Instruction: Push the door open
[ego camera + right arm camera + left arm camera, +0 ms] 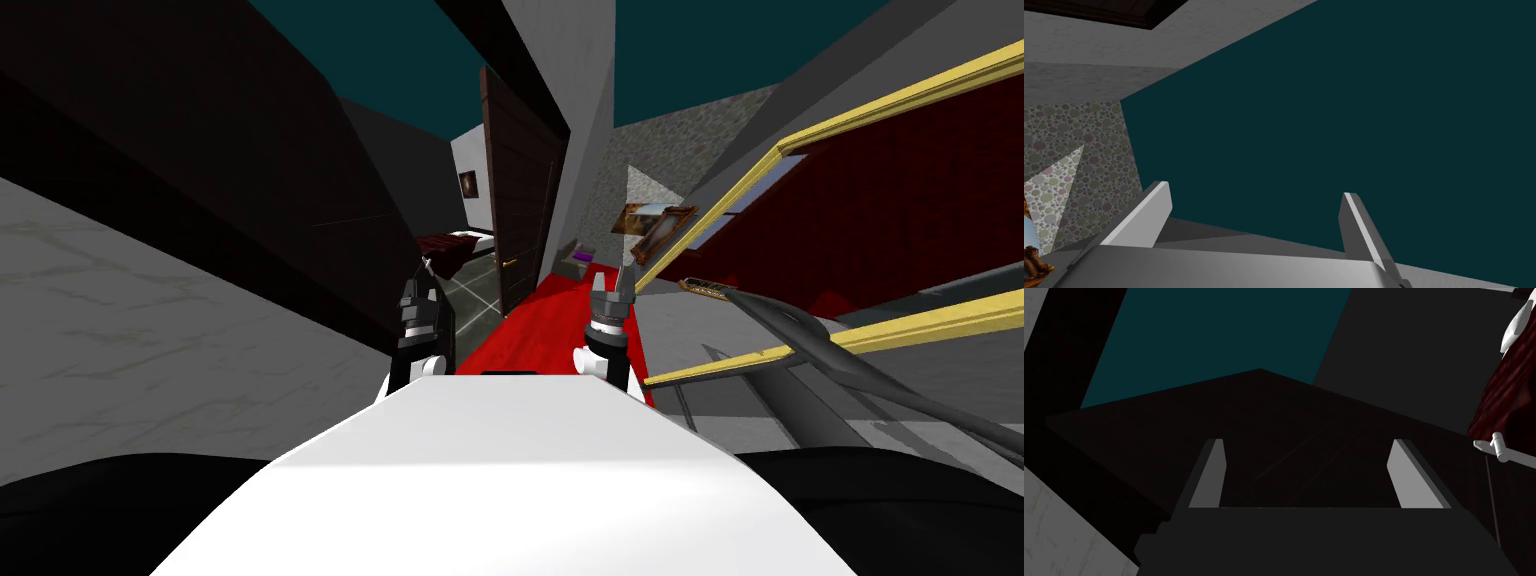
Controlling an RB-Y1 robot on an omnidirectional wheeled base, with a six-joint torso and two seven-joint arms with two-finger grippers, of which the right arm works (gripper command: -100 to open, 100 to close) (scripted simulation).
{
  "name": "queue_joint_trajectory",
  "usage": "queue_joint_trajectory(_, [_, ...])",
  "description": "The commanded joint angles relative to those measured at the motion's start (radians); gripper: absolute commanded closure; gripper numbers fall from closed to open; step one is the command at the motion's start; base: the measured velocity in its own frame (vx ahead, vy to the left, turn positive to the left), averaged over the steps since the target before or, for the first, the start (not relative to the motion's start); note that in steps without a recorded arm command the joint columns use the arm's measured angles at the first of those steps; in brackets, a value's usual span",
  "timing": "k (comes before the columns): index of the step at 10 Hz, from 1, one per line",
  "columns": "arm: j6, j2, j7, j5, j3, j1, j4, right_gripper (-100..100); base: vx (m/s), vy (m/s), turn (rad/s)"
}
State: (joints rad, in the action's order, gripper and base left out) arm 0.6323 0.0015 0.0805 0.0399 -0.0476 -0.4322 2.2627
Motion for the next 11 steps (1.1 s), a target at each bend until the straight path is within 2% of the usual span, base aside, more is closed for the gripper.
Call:
queue_joint_trajectory(1, [-0.006,-0.012,-0.007,-0.006,0.001,0.019,-0.031,-100,0.04,-0.069,0.183])
queue_joint_trajectory(10, [-0.022,-0.087,-0.057,-0.046,0.015,0.137,-0.268,-100,0.049,-0.077,0.178])
queue_joint_trajectory(11, [-0.022,-0.087,-0.057,-0.046,0.015,0.137,-0.275,-100,0.04,-0.067,0.065])
